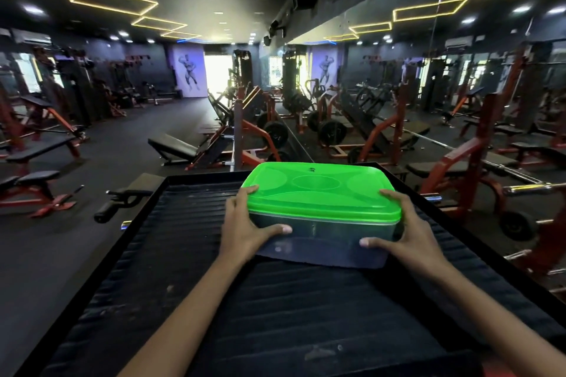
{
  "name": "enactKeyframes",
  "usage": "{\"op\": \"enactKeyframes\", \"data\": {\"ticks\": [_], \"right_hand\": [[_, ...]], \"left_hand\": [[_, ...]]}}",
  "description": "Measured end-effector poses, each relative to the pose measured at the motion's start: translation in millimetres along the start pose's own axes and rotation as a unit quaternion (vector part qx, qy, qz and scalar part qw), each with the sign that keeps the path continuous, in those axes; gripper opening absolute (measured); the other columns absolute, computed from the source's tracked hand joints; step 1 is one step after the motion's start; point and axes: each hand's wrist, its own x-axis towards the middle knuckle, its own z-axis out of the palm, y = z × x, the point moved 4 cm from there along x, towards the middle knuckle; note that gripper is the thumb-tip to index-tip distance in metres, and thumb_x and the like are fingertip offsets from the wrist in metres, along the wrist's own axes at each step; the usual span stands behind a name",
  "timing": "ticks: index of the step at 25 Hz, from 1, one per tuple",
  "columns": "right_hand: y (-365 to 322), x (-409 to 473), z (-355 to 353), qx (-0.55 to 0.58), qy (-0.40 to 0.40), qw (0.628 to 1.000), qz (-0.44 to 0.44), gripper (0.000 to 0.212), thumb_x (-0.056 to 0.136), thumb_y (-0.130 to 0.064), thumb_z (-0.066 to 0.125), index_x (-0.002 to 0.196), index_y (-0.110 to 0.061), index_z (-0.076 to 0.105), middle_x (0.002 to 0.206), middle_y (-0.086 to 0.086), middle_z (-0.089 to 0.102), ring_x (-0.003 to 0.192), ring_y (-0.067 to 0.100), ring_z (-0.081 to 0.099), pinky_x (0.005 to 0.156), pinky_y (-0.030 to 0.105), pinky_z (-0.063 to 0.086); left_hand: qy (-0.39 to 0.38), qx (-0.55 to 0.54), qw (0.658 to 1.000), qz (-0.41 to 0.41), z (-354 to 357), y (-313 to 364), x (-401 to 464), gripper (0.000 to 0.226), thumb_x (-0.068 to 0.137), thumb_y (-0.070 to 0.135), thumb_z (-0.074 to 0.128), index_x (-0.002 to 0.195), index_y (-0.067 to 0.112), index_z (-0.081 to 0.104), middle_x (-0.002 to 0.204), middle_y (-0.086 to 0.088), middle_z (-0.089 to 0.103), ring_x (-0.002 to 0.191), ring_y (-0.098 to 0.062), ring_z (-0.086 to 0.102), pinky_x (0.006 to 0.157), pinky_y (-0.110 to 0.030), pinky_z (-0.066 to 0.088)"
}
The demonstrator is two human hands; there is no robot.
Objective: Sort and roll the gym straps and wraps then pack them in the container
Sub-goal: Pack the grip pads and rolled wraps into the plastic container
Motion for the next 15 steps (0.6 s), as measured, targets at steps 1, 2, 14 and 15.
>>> {"op": "enactKeyframes", "data": {"ticks": [1, 2, 14, 15], "right_hand": [[6.3, 10.6, -6.8, -0.020, 0.009, 1.000, -0.001, 0.091, 0.054, -0.024, 0.093, 0.132, -0.032, 0.047, 0.121, -0.001, 0.060, 0.104, 0.018, 0.057, 0.079, 0.018, 0.037], [14.0, 22.3, -11.4, -0.042, 0.019, 0.999, 0.001, 0.089, 0.057, -0.019, 0.092, 0.134, -0.025, 0.048, 0.121, 0.004, 0.061, 0.103, 0.020, 0.056, 0.077, 0.018, 0.035], [64.6, 131.0, 6.8, -0.091, -0.009, 0.996, 0.000, 0.094, 0.066, -0.012, 0.087, 0.146, -0.012, 0.037, 0.133, 0.023, 0.052, 0.123, 0.033, 0.048, 0.101, 0.035, 0.037], [64.1, 131.4, 7.5, -0.088, -0.007, 0.996, -0.008, 0.094, 0.066, -0.012, 0.087, 0.145, -0.011, 0.037, 0.133, 0.023, 0.052, 0.123, 0.034, 0.048, 0.102, 0.035, 0.037]], "left_hand": [[0.012, 0.012, 1.000, -0.007, 11.6, 7.0, 0.7, 0.096, 0.053, 0.037, 0.092, 0.136, 0.026, 0.044, 0.125, -0.005, 0.043, 0.113, -0.019, 0.046, 0.090, -0.026, 0.036], [0.020, 0.017, 1.000, -0.017, 22.6, 11.2, 3.4, 0.094, 0.056, 0.037, 0.091, 0.137, 0.026, 0.043, 0.127, -0.008, 0.043, 0.115, -0.023, 0.048, 0.092, -0.029, 0.038], [0.029, 0.031, 0.997, -0.069, 75.3, 7.6, 72.7, 0.091, 0.065, 0.030, 0.087, 0.143, 0.024, 0.040, 0.132, -0.017, 0.038, 0.118, -0.035, 0.046, 0.101, -0.037, 0.038], [0.029, 0.038, 0.996, -0.069, 74.4, 7.8, 73.9, 0.091, 0.065, 0.030, 0.087, 0.143, 0.024, 0.040, 0.131, -0.017, 0.038, 0.118, -0.035, 0.046, 0.101, -0.037, 0.038]]}}
